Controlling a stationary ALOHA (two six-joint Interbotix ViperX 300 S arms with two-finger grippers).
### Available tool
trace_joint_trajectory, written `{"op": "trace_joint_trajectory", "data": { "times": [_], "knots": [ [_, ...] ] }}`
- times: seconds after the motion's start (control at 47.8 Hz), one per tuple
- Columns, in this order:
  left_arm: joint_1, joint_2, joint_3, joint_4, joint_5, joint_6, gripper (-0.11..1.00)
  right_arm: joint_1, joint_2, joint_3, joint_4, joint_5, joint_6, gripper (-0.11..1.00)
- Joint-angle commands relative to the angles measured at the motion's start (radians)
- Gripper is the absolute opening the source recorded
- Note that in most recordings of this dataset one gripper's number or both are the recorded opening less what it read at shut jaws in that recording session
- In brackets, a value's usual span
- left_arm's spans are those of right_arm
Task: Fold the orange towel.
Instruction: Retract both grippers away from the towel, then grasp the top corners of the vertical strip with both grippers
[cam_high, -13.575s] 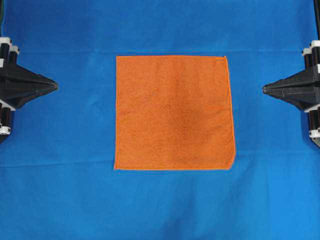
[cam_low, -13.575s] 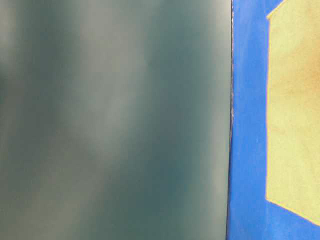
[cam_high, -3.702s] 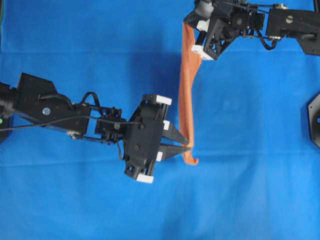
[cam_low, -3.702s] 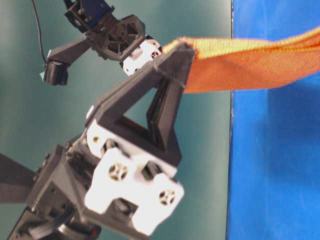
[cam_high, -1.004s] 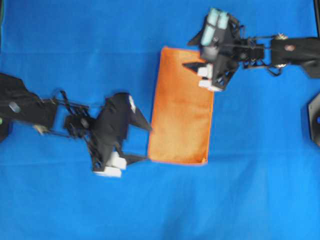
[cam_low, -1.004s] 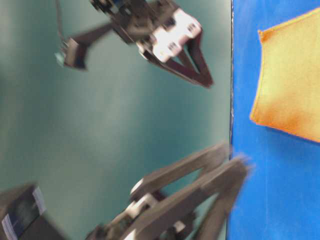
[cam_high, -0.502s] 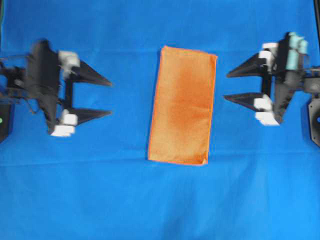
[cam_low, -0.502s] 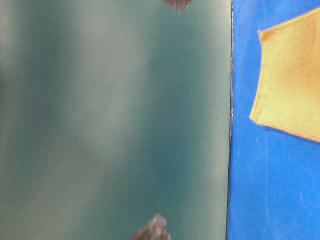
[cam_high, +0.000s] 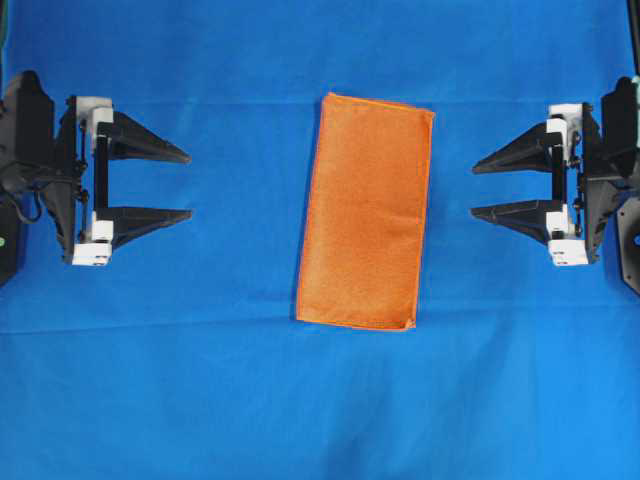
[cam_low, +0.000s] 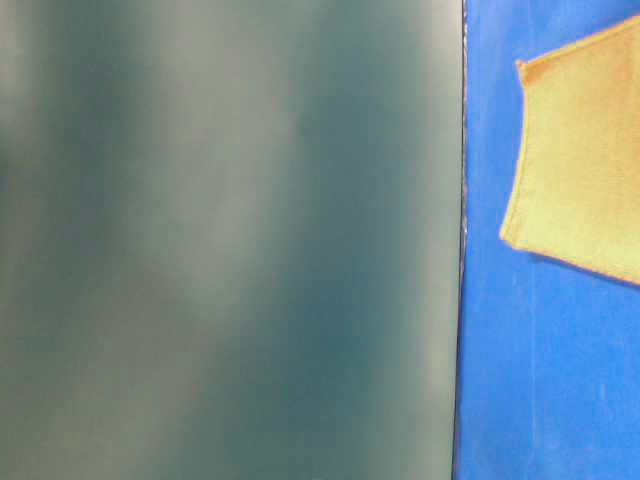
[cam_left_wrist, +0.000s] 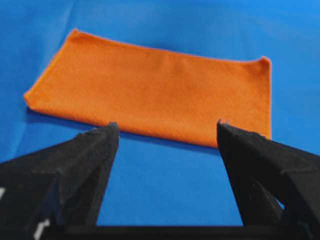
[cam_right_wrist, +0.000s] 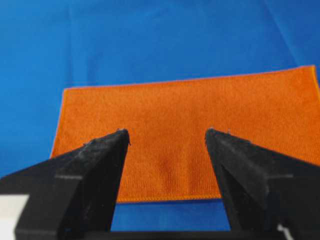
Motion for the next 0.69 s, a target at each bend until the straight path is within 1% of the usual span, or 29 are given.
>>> {"op": "trace_joint_trajectory", "data": {
  "times": [0.0,0.042,0.167,0.272,0.418,0.565,0.669],
  "knots": [
    [0.003,0.011,-0.028,0.000,-0.017,-0.002,0.73,-0.014,0.002,-0.018,0.003,-0.009,0.000,0.64],
    [0.005,0.025,-0.037,0.000,-0.032,0.000,0.73,-0.028,0.002,-0.025,0.005,-0.006,0.002,0.64],
    [0.020,0.097,-0.086,0.000,-0.095,0.012,0.73,-0.112,0.015,-0.063,0.003,0.020,0.000,0.64],
    [0.058,0.209,-0.160,0.000,-0.114,0.026,0.73,-0.186,0.058,-0.097,-0.003,0.035,-0.014,0.64],
    [0.123,0.370,-0.275,0.000,-0.107,0.057,0.74,-0.296,0.176,-0.133,-0.025,0.040,-0.023,0.64],
    [0.193,0.511,-0.367,0.002,-0.115,0.081,0.74,-0.342,0.305,-0.179,-0.051,0.041,-0.025,0.64],
    [0.238,0.607,-0.414,0.000,-0.130,0.084,0.74,-0.370,0.413,-0.216,-0.074,0.040,-0.025,0.65]
  ]
}}
